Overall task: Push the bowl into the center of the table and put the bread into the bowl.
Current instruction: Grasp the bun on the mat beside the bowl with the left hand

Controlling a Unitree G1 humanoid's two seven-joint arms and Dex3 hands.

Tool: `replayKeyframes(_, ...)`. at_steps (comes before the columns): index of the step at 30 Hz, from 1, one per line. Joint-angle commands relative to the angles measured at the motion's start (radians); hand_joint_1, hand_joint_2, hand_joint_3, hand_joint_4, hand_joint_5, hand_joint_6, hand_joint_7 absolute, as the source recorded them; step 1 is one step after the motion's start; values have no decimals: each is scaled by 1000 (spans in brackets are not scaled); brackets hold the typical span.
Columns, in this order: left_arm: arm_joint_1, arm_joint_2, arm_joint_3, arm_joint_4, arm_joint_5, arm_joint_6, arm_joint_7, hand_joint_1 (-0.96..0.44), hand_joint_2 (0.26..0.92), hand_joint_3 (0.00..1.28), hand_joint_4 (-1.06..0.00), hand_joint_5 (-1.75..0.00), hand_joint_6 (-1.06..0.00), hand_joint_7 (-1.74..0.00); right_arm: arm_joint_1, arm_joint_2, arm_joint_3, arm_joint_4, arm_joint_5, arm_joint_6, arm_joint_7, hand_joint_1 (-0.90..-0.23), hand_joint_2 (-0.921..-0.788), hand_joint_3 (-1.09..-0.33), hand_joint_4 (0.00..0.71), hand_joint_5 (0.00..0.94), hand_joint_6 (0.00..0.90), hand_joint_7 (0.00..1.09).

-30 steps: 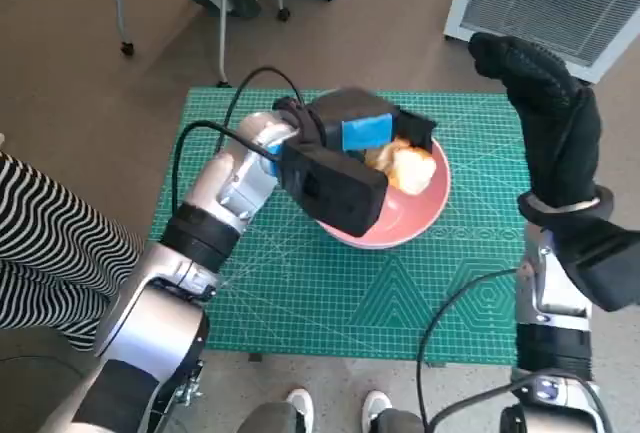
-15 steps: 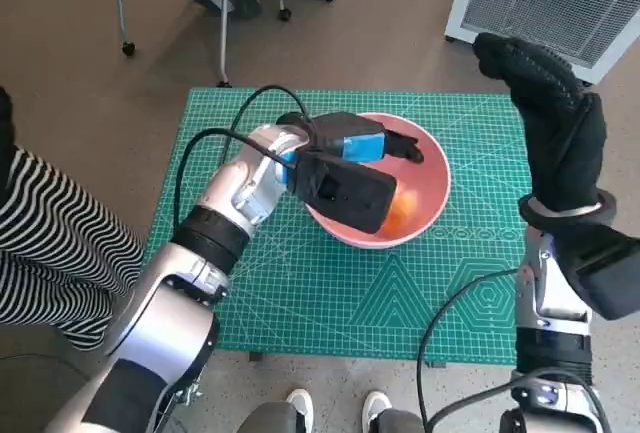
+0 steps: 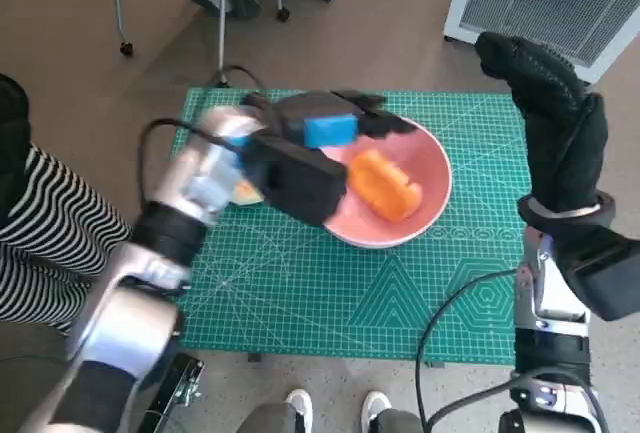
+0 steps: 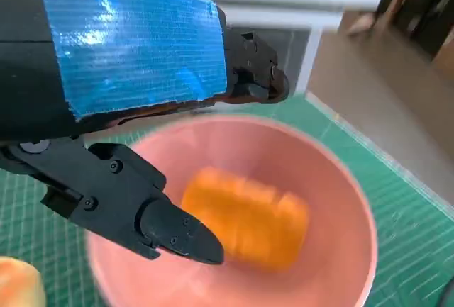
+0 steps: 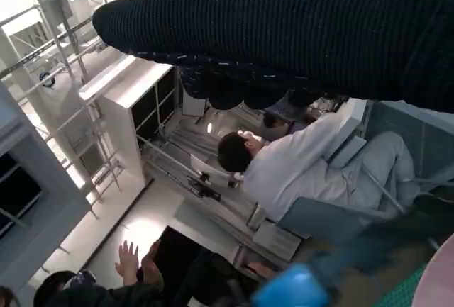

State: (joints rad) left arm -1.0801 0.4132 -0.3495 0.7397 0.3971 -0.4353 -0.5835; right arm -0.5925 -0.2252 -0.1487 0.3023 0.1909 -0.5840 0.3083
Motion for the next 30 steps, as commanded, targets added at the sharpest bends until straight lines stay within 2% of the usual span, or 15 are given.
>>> replayKeyframes(1,38,91,66,-85,-62,5,-54,-505,809,10,1,1,-160,-85,22,8,4,6,-6,13,-8,-766,-921,-665,161,0,9,540)
replayKeyframes(12,126,234,163,-241,-115,80,-113,-413,799,2,1,1,-180,-74,19,10,1,11,5,16,-4,-766,-921,-663,162,1,12,537)
replayKeyframes(21,164,293,153,-263,-76,132,-133,-388,783,0,1,1,-182,-70,11,15,1,21,14,18,0,-766,-921,-662,164,2,15,536)
replayKeyframes(30,189,289,110,-191,-24,139,-119,-367,758,0,1,1,-178,-58,4,17,3,26,17,19,3,-768,-921,-653,174,6,35,540)
